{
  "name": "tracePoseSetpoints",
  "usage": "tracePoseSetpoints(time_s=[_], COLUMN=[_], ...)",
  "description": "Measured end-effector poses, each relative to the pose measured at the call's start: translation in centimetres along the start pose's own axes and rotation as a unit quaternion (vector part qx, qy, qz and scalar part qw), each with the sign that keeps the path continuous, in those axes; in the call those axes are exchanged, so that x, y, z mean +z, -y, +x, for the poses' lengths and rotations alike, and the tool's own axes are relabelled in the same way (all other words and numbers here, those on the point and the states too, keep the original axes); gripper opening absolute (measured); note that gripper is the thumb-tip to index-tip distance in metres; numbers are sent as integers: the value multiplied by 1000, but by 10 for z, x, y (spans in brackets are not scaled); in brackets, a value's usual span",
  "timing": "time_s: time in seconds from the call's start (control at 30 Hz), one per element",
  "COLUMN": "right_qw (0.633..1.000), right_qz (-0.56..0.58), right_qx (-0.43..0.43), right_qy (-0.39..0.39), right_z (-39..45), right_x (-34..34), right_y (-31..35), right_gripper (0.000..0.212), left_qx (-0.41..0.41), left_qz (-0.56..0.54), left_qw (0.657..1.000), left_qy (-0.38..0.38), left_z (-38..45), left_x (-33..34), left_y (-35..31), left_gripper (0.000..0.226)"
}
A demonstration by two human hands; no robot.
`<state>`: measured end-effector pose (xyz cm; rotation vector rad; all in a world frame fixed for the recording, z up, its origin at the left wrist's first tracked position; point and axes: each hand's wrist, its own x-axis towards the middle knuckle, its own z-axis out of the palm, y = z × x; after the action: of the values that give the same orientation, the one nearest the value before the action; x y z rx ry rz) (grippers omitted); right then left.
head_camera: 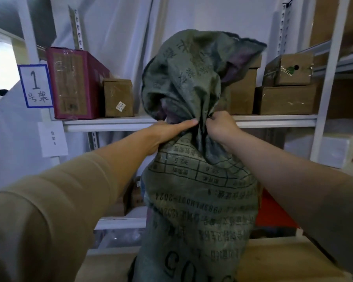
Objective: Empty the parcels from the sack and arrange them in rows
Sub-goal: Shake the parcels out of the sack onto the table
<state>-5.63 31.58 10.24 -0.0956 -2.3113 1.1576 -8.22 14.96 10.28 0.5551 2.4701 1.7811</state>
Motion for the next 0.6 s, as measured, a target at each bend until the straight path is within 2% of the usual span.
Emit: tracePoseSetpoints(time_s=[0.07,0.13,0.17,0.2,0.27,0.33,0.37,0.4,0.43,0.47,0.5,0.53,0.57,0.6], right_qw=[995,983,980,979,976,972,972,973,977,980,983,987,988,978], right_qz=[101,178,195,200,206,211,207,197,179,155,120,62,-24,-128], right_qx=[11,33,39,45,60,59,53,45,37,34,36,36,31,25], right_qy=[-15,-19,-12,0,44,85,99,107,113,120,132,142,151,164], right_z=[1,1,0,-2,-13,-20,-23,-25,-25,-27,-30,-33,-35,-37], right_x=[-2,-5,-5,-4,3,8,7,4,1,-3,-7,-9,-12,-13], right_y=[7,14,16,16,13,6,3,0,-4,-8,-11,-17,-23,-29], right_gripper=[26,28,28,29,29,29,28,25,26,30,44,70,100,117], left_qx=[2,1,0,1,-16,42,41,-14,-24,-40,-65,-60,-57,-48], left_qz=[-12,43,68,92,104,71,-2,-110,-159,-170,-204,-142,-125,-111], left_qw=[998,995,993,992,994,996,996,990,983,975,963,966,964,966], left_qy=[61,90,91,87,13,-37,-81,-84,-85,-136,-166,-206,-226,-229], left_z=[-6,-10,-10,-10,-9,-13,-10,-8,-4,-3,-3,-2,0,5], left_x=[5,11,14,18,29,33,37,39,39,38,37,34,32,30], left_y=[-2,0,1,3,7,9,9,7,9,10,10,11,11,10], left_gripper=[98,114,113,108,97,71,54,47,45,45,47,50,52,53])
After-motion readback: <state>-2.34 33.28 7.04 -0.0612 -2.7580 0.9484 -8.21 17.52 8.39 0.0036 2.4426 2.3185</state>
